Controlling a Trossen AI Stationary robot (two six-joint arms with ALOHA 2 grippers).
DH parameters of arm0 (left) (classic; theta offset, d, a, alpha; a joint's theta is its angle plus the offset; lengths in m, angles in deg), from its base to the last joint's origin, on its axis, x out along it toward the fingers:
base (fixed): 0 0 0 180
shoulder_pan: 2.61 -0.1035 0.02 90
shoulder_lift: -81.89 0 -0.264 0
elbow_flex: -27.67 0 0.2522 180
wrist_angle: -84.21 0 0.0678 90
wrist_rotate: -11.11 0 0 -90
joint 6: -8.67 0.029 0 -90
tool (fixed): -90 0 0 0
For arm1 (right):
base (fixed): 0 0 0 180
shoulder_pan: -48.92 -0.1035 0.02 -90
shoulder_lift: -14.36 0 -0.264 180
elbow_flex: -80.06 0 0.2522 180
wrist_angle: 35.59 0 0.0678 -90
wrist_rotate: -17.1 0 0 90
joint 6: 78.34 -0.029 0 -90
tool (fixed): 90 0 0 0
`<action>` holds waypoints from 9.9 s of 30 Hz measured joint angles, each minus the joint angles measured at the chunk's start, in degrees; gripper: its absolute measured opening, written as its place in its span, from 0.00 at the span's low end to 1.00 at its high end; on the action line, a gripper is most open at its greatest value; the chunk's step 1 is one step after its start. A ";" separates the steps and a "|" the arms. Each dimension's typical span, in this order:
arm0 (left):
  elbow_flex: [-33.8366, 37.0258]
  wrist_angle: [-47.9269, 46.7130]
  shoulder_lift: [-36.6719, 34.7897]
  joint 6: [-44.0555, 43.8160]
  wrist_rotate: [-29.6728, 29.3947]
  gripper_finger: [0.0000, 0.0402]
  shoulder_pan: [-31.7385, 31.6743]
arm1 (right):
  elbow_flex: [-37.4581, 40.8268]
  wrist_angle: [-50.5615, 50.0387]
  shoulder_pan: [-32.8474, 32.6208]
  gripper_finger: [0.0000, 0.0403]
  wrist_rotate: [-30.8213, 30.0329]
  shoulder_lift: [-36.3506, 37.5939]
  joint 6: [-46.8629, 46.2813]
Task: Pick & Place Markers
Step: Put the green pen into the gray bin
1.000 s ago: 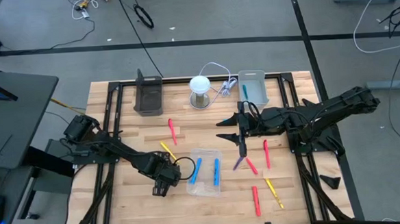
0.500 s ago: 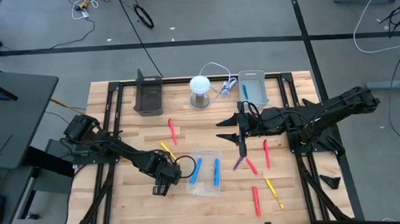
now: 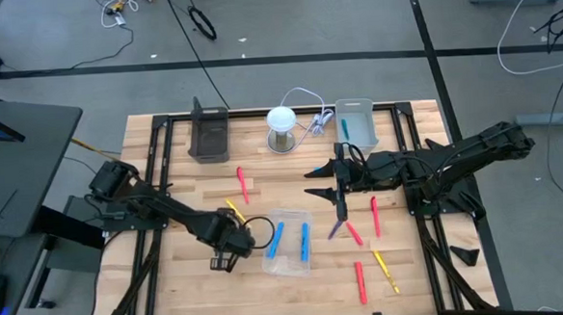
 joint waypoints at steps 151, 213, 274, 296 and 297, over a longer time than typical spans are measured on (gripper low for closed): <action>-30.75 23.60 -0.34 92.60 -64.81 0.27 1.58 | 0.02 9.10 9.26 0.07 28.59 -5.16 -46.87; -30.75 25.79 -0.30 95.52 -62.30 0.11 -1.50 | -0.09 9.12 9.26 0.32 39.44 -5.20 -49.94; -30.75 25.00 -0.34 93.94 -59.62 0.11 1.30 | 0.00 17.04 10.05 0.26 39.22 -9.42 -56.31; -30.75 24.03 -0.32 78.87 -62.59 0.31 2.23 | 0.00 7.35 12.09 0.05 28.25 -4.87 -47.04; -30.75 23.67 -0.32 77.36 -62.65 0.32 2.44 | 0.00 5.53 12.46 0.05 26.99 -4.07 -46.43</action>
